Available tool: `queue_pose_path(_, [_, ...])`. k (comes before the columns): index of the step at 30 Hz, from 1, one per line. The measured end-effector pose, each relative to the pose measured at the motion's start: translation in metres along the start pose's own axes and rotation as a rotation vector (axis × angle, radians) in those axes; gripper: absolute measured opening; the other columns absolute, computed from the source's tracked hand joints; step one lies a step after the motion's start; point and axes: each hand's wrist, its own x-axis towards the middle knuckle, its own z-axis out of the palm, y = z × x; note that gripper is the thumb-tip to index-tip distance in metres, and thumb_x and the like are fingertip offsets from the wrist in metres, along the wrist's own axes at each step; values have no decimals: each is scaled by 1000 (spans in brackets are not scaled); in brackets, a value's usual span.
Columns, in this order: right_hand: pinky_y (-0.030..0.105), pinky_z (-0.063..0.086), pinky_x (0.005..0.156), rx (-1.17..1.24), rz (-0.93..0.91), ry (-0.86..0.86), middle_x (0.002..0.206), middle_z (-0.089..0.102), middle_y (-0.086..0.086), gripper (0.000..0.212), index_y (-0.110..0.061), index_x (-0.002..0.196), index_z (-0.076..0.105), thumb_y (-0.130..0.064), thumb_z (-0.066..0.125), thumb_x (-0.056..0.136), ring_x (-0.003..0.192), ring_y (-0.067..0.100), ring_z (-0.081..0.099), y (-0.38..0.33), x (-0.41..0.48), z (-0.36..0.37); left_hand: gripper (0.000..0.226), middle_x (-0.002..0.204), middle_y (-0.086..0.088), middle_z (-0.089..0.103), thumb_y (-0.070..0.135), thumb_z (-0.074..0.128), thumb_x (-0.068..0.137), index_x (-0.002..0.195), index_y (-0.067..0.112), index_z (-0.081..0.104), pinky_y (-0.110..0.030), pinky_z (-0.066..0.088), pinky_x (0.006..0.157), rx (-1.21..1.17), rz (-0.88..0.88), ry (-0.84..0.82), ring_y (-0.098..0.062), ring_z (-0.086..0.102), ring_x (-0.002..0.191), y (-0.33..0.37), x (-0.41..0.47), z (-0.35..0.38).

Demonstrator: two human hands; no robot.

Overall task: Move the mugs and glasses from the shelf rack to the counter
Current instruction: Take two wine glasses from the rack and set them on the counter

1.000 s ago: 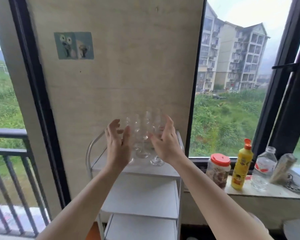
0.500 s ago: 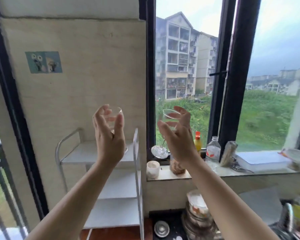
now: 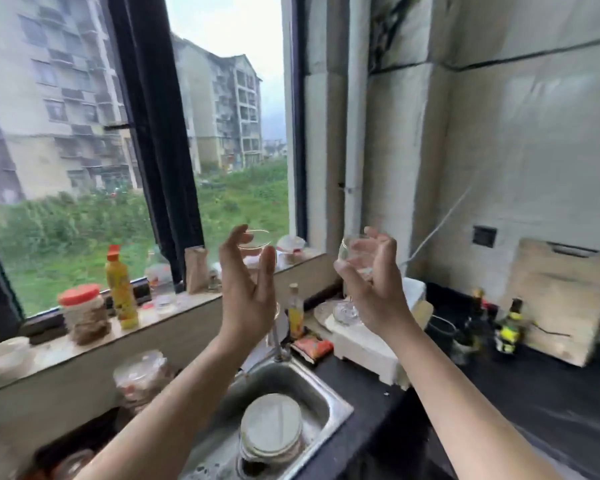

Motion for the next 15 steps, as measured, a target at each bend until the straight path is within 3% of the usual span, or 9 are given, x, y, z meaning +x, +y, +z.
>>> queue_pose_path(2, [10, 46, 78, -54, 41, 68, 116, 55, -10, 66, -25, 135, 32, -43, 64, 80, 94, -6, 61, 19, -9, -59, 52, 127, -4, 49, 38, 50, 99, 141, 11, 37, -29, 51, 86, -86, -34, -88, -21, 54, 113, 16, -23, 62])
queue_pose_path(5, [19, 49, 83, -144, 97, 175, 118, 55, -12, 64, -25, 137, 32, -37, 65, 83, 99, 3, 62, 45, -25, -139, 54, 124, 7, 49, 40, 49, 99, 143, 12, 35, -26, 49, 90, -217, -23, -216, -4, 54, 112, 37, -53, 141])
queue_pose_path(8, [10, 48, 78, -211, 155, 297, 117, 55, -6, 65, -20, 138, 32, -34, 65, 83, 97, 4, 62, 64, -44, -215, 51, 129, 2, 51, 40, 50, 100, 142, 16, 35, -50, 49, 97, -349, -52, -341, -16, 53, 118, 61, -80, 220])
queue_pose_path(10, [6, 46, 75, -268, 197, 381, 116, 56, -8, 62, -25, 134, 33, -32, 66, 82, 96, 5, 62, 76, -55, -267, 47, 127, 15, 52, 40, 52, 100, 139, 19, 37, -50, 50, 94, -468, -44, -413, -12, 54, 115, 79, -97, 278])
queue_pose_path(13, [7, 47, 74, -378, 236, 474, 115, 56, -13, 59, -31, 130, 33, -34, 67, 82, 94, -2, 62, 89, -64, -341, 55, 129, -3, 51, 49, 53, 97, 139, 18, 35, -52, 50, 93, -615, -69, -512, -16, 56, 112, 101, -122, 361])
queue_pose_path(15, [9, 47, 78, -469, 265, 526, 116, 56, -11, 61, -27, 134, 33, -30, 68, 84, 98, 1, 63, 99, -66, -390, 56, 134, -7, 47, 48, 54, 97, 142, 20, 33, -53, 49, 96, -693, -82, -573, -21, 55, 117, 116, -140, 415])
